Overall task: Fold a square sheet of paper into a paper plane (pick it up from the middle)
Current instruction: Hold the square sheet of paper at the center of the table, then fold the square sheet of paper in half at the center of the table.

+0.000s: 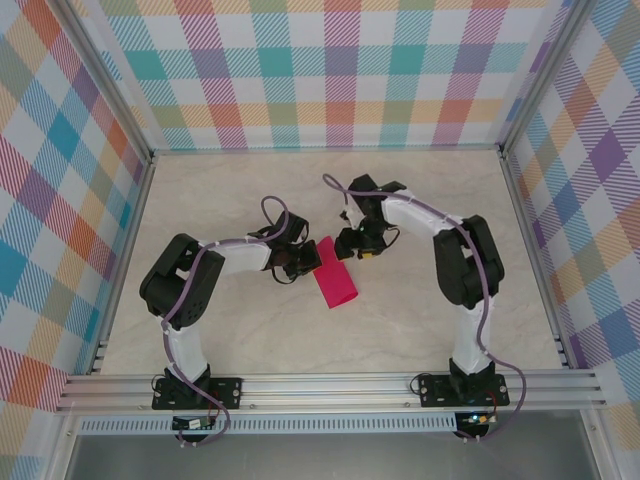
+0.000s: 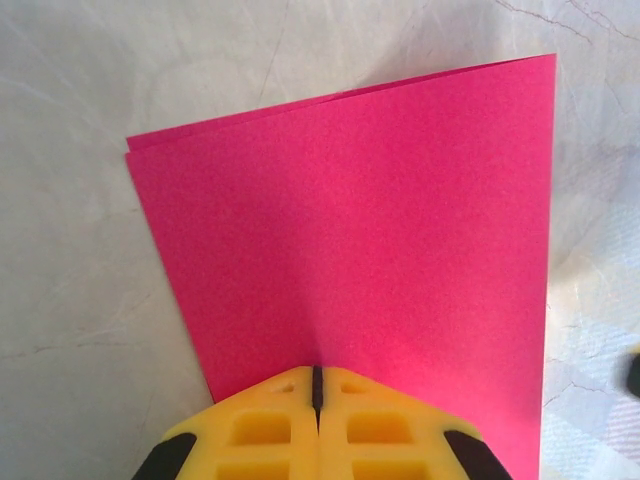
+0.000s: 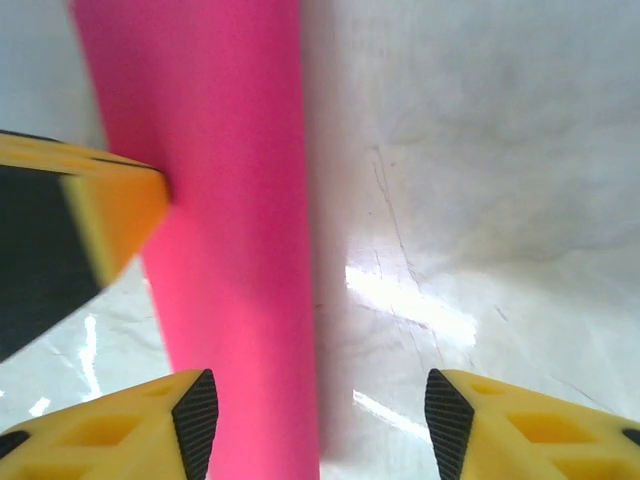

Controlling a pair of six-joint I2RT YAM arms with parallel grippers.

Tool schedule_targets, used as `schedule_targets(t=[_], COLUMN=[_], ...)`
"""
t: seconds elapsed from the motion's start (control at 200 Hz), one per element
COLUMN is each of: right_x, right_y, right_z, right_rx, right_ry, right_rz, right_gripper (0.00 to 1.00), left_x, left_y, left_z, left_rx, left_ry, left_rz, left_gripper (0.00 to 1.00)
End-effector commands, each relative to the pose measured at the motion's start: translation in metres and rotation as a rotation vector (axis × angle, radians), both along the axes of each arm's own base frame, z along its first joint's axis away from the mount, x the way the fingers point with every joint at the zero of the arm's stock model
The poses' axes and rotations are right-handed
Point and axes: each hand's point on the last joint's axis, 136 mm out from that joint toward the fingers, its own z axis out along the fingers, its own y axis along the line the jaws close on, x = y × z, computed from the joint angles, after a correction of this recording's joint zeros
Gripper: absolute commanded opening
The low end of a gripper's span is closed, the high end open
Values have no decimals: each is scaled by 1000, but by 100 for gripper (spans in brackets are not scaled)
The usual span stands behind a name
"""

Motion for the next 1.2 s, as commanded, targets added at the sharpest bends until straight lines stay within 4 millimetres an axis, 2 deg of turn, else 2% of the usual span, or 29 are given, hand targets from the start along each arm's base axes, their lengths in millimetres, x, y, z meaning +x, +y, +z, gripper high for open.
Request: schedule_targets(t=[0.0,0.205,0.27,0.365,0.815,0.85,1.05,1.195], right_x=[6,3,4,7,9,10,13,16], right_y=[14,46,52,55,59,58,48,29], right_z=[39,26,22,9,-36,-39,-58,-62], right_rx=[116,278,306,291,227,219,185,205], right_ry=[-33,90,117,140,199,196,191,189], right_rz=[-38,-54,-53,-54,-20,-17,-19,-54], right_gripper=[56,31,21,14,7,7,6,5], left_x=[-43,-46,-47,-48,-50,-57,-70,-80], left_y=[34,39,39,41,45,50,62,74], left_z=[-59,-63,-65,-67,-70,-72,-79,-83], left_rx=[190,218,220,230,251,273,334,385], left_ry=[175,195,200,210,228,259,337,374], left_rz=[-6,6,7,9,27,27,56,72], left_gripper=[0,0,0,0,0,0,0,0])
